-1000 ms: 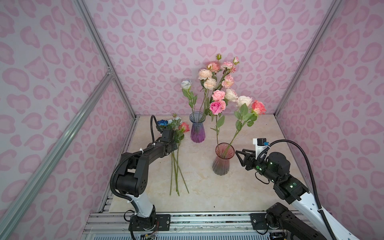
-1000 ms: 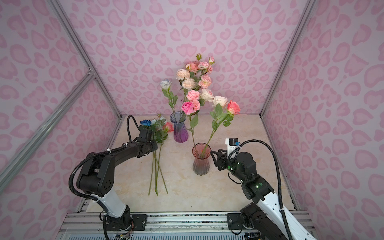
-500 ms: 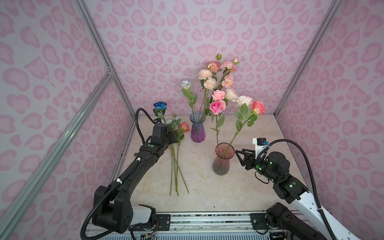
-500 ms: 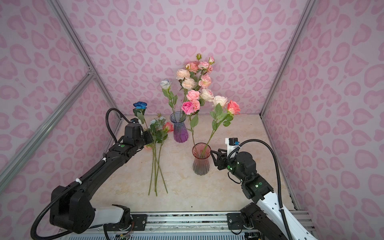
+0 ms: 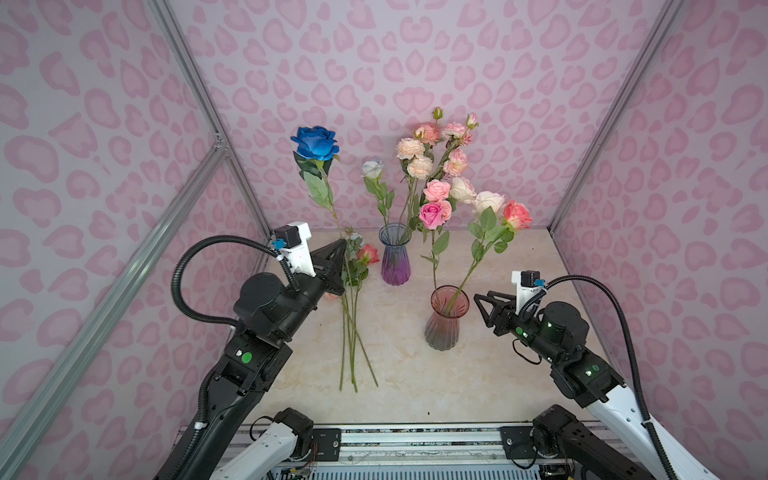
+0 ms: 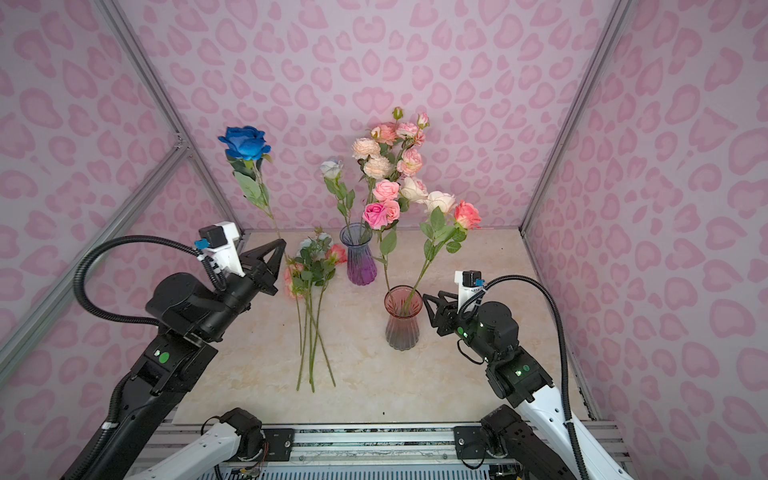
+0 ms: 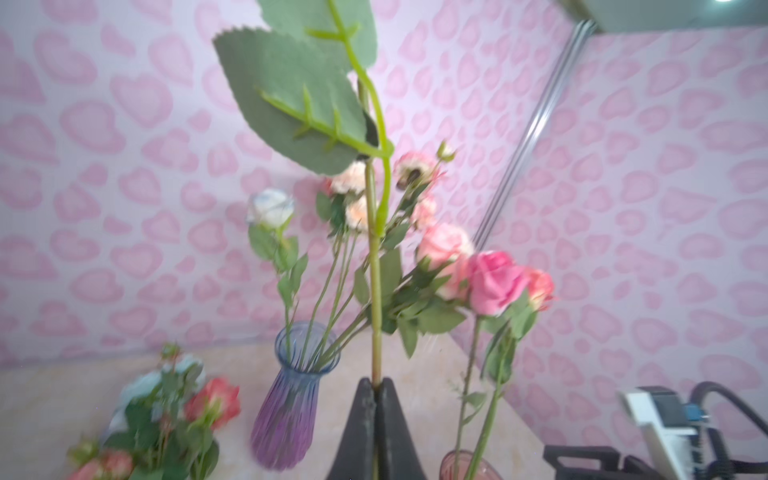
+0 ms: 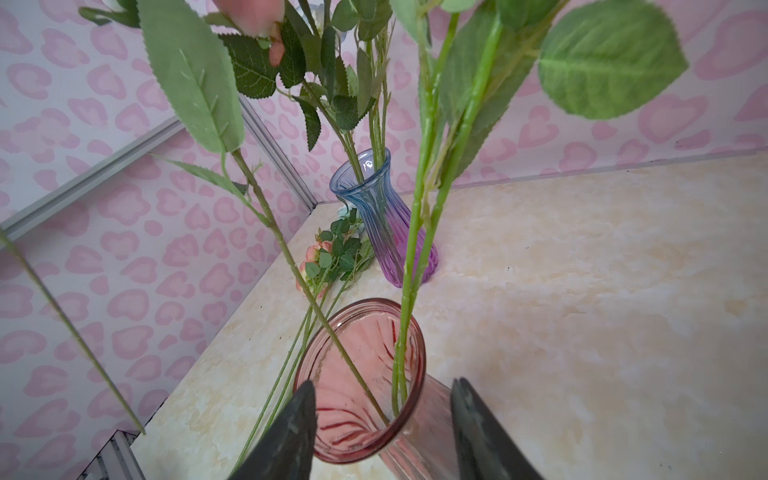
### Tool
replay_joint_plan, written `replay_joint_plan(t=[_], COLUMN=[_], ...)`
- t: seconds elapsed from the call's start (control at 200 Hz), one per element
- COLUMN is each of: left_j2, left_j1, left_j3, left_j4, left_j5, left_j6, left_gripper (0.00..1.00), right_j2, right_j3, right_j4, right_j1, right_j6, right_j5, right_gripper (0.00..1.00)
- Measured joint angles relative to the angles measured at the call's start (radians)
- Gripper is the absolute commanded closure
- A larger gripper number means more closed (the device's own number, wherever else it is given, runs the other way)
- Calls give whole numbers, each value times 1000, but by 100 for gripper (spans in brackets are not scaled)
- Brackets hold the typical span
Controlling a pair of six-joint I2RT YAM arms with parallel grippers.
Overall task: Arrange the flowers into the vase
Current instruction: 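Grasp the blue rose stem with the left gripper and lift it, then carry the blue rose over the pink-grey vase and lower its stem in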
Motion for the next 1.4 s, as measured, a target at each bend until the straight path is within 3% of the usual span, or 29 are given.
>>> replay_joint_plan(t=[0.255,0.47,0.63,0.84,1.175,1.4], left_j2=[97,307,399,482,634,689], left_j1=[-147,-315,-428,-487,-515,-521], left_j3=[107,222,258,242,215,106], left_j4=[290,440,551,653,727,723], left_j5=[129,131,96,38,-54,-123], left_j6=[54,145,193,197,268,204], left_gripper=[97,97,97,97,97,97], right_j2=[-12,-57,-112,-80,-110,-131], right_j3=[0,43,94,121,113,95], right_j4=[-2,-49,-133,-241,-278,-292], right_j1=[0,0,0,0,0,0], right_j6=[-1,-7,1,6,-4,-16], right_j5=[33,48,-37,-193,-197,-174], right_gripper=[47,45,42,41,41,41])
